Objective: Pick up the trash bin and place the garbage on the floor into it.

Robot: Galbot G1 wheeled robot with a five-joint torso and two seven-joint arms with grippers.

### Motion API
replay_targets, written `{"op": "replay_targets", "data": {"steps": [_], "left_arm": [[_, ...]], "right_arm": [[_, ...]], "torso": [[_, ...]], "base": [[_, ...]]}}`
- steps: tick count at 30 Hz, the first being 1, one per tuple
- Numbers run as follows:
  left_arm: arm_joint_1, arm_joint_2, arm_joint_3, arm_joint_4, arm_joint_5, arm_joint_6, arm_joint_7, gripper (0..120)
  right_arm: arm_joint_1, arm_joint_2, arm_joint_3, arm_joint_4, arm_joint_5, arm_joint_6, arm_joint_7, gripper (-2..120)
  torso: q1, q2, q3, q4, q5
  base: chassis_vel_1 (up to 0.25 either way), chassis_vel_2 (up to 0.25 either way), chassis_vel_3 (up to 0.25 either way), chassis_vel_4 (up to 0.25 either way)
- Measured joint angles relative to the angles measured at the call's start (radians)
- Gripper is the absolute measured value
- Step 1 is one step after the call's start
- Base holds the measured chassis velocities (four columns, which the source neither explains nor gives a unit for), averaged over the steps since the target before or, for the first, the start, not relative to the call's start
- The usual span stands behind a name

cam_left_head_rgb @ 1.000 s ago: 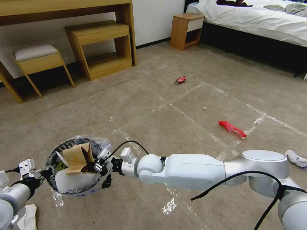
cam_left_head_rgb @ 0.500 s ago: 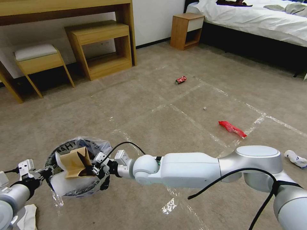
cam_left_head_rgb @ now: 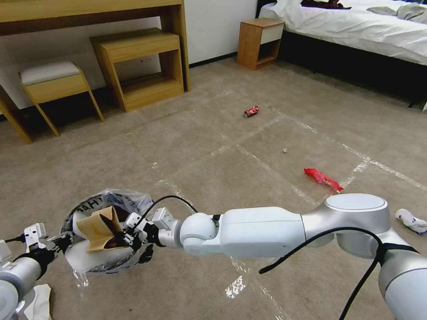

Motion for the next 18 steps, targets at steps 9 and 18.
{"op": "replay_targets", "data": {"steps": [9,18], "left_arm": [[-0.005,0.000,0.006,0.003,0.003,-0.001,0.001,1],[-0.003,-0.004,0.006,-0.003,0.005,-0.001,0.004,1]], "right_arm": [[0.039,0.004,-0.011,0.006,0.013,-0.017,0.003,0],[0.063,0.021,-0.026,-0.023,0.013,-0.038,0.010,0]], "torso": [[0.000,0.000,0.000,0.0000,0.0000],[0.000,0.000,0.000,0.0000,0.0000]], "base": [[0.000,0.000,0.000,0.000],[0.000,0.000,0.000,0.000]]}}
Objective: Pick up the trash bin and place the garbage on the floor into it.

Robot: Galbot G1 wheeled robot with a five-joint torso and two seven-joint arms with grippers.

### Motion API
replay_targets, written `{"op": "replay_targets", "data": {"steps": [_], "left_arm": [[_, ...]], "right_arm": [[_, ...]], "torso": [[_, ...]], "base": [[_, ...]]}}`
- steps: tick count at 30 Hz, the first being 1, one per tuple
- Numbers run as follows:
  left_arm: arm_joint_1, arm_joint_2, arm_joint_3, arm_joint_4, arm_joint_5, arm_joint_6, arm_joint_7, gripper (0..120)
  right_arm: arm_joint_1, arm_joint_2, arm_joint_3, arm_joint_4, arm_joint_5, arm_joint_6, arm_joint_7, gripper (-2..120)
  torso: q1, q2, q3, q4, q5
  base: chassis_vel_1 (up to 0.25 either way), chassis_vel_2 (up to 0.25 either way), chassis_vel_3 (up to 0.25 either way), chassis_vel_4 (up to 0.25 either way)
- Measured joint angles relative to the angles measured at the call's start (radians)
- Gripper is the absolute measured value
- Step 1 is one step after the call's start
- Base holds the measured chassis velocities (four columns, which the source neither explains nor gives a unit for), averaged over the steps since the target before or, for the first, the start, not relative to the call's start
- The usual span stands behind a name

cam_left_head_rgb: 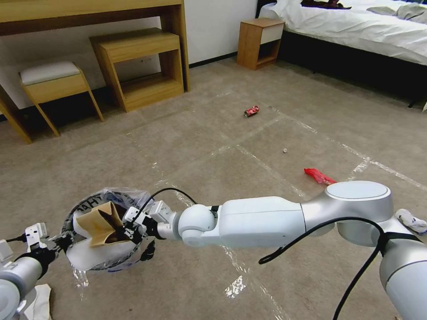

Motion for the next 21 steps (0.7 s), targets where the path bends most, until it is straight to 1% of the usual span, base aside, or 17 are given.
{"op": "replay_targets", "data": {"steps": [13,14,15,17,18,21], "left_arm": [[0.008,0.000,-0.004,-0.010,0.000,0.000,-0.001,1],[0.009,0.000,-0.005,-0.010,0.000,0.000,-0.001,1],[0.009,0.000,-0.005,-0.010,0.000,0.000,-0.001,1],[0.009,0.001,-0.006,-0.011,-0.001,0.000,-0.001,1],[0.009,0.001,-0.006,-0.011,-0.001,0.000,-0.001,1],[0.009,0.001,-0.008,-0.011,-0.001,0.000,-0.003,1]], "right_arm": [[0.000,0.002,-0.002,-0.005,-0.011,-0.013,0.036,1],[-0.002,0.001,-0.002,-0.005,-0.012,-0.014,0.041,5],[-0.002,0.001,-0.002,-0.005,-0.012,-0.014,0.041,5],[-0.003,0.001,-0.002,-0.003,-0.015,-0.015,0.048,16],[-0.003,0.001,-0.002,-0.003,-0.015,-0.015,0.048,16],[-0.004,-0.001,-0.003,0.002,-0.017,-0.019,0.054,30]], "torso": [[0.000,0.000,0.000,0.0000,0.0000],[0.000,0.000,0.000,0.0000,0.0000],[0.000,0.000,0.000,0.0000,0.0000],[0.000,0.000,0.000,0.0000,0.0000],[0.000,0.000,0.000,0.0000,0.0000],[0.000,0.000,0.000,0.0000,0.0000]], "base": [[0.000,0.000,0.000,0.000],[0.000,0.000,0.000,0.000],[0.000,0.000,0.000,0.000],[0.000,0.000,0.000,0.000],[0.000,0.000,0.000,0.000],[0.000,0.000,0.000,0.000]]}}
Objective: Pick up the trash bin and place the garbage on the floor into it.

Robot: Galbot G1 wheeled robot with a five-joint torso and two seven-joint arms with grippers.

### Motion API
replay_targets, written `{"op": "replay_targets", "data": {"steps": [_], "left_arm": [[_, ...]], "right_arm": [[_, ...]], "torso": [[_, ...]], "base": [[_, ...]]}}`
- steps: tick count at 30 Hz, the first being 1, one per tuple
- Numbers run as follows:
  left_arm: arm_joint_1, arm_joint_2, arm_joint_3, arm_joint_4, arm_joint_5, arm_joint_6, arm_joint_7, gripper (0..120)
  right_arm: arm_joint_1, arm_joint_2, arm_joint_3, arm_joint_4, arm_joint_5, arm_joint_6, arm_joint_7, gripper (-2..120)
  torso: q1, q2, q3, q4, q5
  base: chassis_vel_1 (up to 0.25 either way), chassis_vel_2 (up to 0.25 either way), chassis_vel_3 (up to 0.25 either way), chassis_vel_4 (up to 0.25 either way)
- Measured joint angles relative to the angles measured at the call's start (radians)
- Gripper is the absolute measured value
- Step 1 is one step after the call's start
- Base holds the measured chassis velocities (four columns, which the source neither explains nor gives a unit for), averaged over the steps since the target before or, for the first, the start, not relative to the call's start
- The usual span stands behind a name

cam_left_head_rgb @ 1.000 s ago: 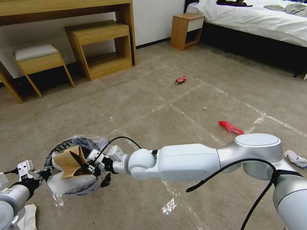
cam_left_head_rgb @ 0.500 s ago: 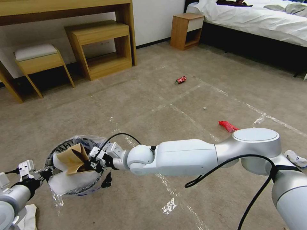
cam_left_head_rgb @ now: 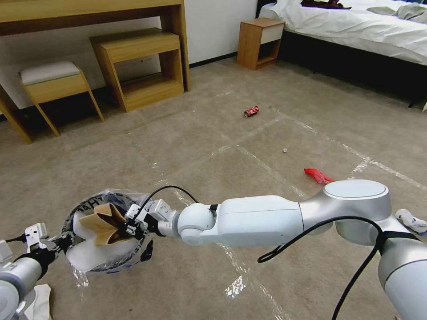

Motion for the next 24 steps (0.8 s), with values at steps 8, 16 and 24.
{"op": "replay_targets", "data": {"steps": [8,16,24], "left_arm": [[-0.003,0.000,0.001,0.003,-0.003,0.000,0.005,1],[-0.006,0.000,0.002,0.012,0.002,0.000,-0.001,1],[-0.007,-0.005,0.005,0.017,0.006,0.000,0.000,1]], "right_arm": [[0.003,-0.003,0.000,0.014,-0.003,-0.003,-0.003,61],[0.004,-0.011,0.003,0.022,-0.004,-0.006,-0.002,84],[0.004,-0.012,0.026,0.042,0.001,-0.006,0.002,100]], "torso": [[0.000,0.000,0.000,0.0000,0.0000],[0.000,0.000,0.000,0.0000,0.0002],[0.000,0.000,0.000,0.0000,0.0001]], "base": [[0.000,0.000,0.000,0.000],[0.000,0.000,0.000,0.000],[0.000,0.000,0.000,0.000]]}}
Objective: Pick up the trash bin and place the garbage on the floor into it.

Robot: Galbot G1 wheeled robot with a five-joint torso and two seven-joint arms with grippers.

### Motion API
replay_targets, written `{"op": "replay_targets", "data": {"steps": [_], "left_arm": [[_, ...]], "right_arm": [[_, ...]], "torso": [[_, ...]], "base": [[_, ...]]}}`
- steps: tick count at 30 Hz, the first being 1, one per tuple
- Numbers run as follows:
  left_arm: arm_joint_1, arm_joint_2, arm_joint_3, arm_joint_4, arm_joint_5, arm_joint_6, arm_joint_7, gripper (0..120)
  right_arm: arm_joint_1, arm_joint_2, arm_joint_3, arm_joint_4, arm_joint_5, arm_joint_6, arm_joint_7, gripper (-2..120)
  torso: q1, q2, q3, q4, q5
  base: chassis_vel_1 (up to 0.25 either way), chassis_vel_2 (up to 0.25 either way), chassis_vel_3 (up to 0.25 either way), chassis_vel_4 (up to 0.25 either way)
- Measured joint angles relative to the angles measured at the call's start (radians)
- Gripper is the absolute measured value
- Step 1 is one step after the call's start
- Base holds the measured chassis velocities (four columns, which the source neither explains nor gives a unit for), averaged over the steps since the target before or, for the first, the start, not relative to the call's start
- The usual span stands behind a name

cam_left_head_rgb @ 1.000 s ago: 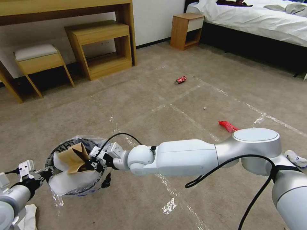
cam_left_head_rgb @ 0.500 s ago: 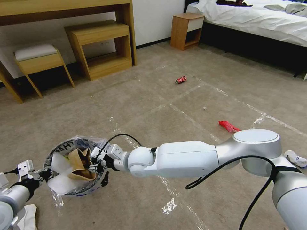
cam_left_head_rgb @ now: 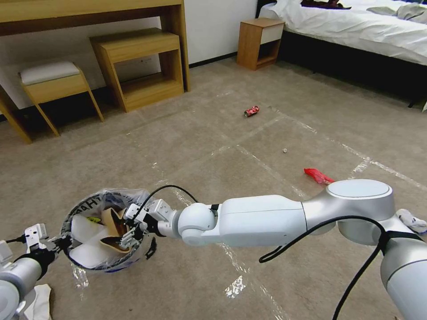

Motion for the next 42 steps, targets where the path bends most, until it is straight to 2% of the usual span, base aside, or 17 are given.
{"op": "replay_targets", "data": {"steps": [26,42], "left_arm": [[0.007,-0.015,0.009,-0.007,0.016,-0.002,0.007,1],[0.009,-0.019,0.009,-0.002,0.022,-0.002,0.009,1]], "right_arm": [[-0.003,0.025,0.034,-0.030,-0.005,0.027,0.003,100],[-0.034,0.031,0.063,-0.021,0.022,0.098,-0.022,100]], "torso": [[0.000,0.000,0.000,0.0000,-0.0002],[0.000,0.000,0.000,0.0000,-0.0002]], "base": [[0.000,0.000,0.000,0.000],[0.000,0.000,0.000,0.000]]}}
